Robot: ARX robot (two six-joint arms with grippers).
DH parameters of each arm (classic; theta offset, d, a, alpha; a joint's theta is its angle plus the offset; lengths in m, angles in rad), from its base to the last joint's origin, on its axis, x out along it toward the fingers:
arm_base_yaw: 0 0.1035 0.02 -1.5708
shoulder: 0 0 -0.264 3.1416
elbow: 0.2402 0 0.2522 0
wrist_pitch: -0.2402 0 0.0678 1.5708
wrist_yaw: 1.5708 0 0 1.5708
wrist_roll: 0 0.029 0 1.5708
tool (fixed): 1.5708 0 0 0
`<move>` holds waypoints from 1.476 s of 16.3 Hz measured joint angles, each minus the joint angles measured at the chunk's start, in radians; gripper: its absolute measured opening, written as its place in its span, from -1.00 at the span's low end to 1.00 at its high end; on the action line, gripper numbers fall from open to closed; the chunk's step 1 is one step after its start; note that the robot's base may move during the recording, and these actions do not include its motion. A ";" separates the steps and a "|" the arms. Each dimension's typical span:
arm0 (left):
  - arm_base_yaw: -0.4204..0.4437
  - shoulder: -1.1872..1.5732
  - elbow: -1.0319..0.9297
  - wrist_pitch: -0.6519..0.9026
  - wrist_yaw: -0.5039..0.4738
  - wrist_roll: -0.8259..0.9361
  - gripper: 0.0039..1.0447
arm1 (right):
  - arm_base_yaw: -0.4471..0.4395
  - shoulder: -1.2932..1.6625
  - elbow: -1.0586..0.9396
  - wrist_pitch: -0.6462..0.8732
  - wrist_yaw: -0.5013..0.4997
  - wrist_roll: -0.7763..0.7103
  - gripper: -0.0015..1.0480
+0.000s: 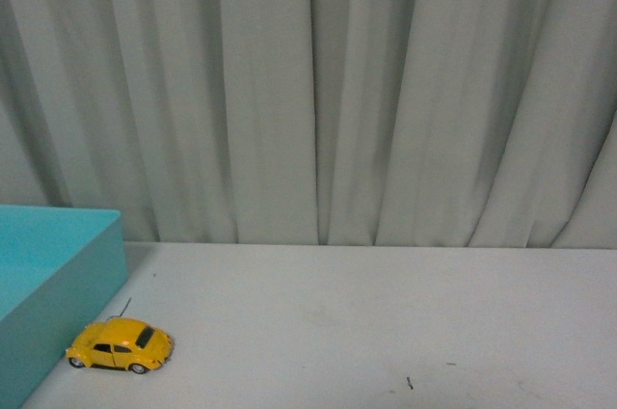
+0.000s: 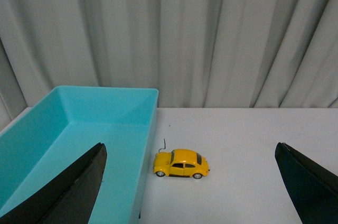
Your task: Wind up and store yellow beetle toy
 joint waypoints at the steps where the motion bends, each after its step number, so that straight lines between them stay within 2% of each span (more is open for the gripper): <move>1: 0.000 0.000 0.000 0.000 0.000 0.000 0.88 | 0.000 0.000 0.000 0.000 0.000 0.000 0.92; 4: 0.000 0.000 0.000 0.000 0.000 0.000 0.88 | 0.000 0.000 0.000 0.000 0.000 0.000 0.87; 5: -0.022 0.054 0.055 -0.163 -0.055 -0.075 0.88 | 0.000 0.000 0.000 0.000 0.000 0.000 0.87; 6: -0.031 0.242 0.146 -0.233 -0.091 -0.212 0.88 | 0.000 0.000 0.000 0.000 0.000 0.000 0.87; 7: -0.012 0.380 0.204 -0.123 -0.100 -0.293 0.88 | 0.000 0.000 0.000 0.000 0.001 0.000 0.87; 9: 0.038 0.620 0.286 0.109 -0.022 -0.320 0.88 | 0.000 0.000 0.000 0.000 0.000 0.000 0.87; 13: 0.037 1.008 0.407 0.337 0.025 -0.259 0.88 | 0.000 0.001 0.000 -0.001 0.000 0.000 0.87; 15: 0.008 1.264 0.576 0.408 0.043 -0.139 0.88 | 0.000 0.001 0.000 0.000 0.000 0.000 0.87; 17: -0.026 1.493 0.786 0.383 0.076 0.043 0.88 | 0.000 0.001 0.000 0.000 0.000 0.000 0.87; 21: -0.066 1.812 1.116 0.068 0.207 0.592 0.88 | 0.000 0.001 0.000 0.000 0.000 0.000 0.87; 24: -0.094 1.907 1.297 -0.225 0.156 1.036 0.88 | 0.000 0.001 0.000 0.000 0.000 0.000 0.87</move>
